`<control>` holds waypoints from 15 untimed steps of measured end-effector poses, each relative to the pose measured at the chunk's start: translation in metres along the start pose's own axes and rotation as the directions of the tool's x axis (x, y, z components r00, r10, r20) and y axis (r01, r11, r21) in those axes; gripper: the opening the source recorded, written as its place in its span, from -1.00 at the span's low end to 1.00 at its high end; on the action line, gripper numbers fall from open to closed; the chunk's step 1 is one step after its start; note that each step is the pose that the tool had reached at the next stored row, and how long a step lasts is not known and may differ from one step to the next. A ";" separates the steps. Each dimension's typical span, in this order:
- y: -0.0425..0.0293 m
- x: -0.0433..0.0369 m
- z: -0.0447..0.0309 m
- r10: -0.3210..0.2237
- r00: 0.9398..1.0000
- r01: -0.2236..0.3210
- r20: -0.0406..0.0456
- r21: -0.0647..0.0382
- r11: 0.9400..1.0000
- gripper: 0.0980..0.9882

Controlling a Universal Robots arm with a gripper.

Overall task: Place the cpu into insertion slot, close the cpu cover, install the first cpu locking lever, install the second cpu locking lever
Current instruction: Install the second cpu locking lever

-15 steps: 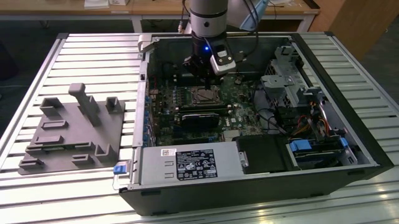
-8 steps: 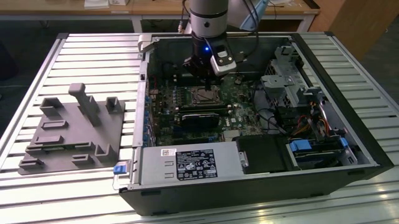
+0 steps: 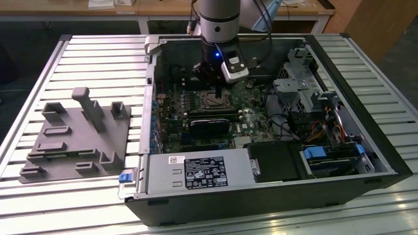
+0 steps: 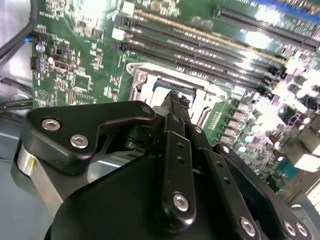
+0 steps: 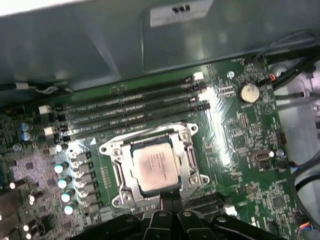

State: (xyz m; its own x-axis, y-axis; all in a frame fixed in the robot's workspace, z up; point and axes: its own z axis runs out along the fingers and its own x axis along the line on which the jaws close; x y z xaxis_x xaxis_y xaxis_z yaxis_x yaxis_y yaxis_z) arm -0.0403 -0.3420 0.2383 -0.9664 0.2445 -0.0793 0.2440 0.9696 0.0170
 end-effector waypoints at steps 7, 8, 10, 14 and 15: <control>-0.0154 -0.0039 0.0000 0.000 1.000 0.000 0.000 0.000 1.000 -0.98; -0.0174 -0.0044 0.0000 0.000 1.000 0.000 0.000 0.000 1.000 -0.98; -0.0214 -0.0054 0.0001 0.000 1.000 0.000 0.000 0.000 1.000 -0.98; -0.0263 -0.0038 0.0014 -0.001 1.000 0.001 -0.004 -0.014 1.000 -0.98; -0.0270 -0.0025 0.0020 -0.003 1.000 0.003 -0.005 -0.019 1.000 -0.98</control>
State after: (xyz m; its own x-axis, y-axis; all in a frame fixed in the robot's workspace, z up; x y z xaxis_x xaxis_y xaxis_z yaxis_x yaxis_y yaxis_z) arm -0.0443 -0.3688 0.2360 -0.9674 0.2420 -0.0746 0.2400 0.9701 0.0356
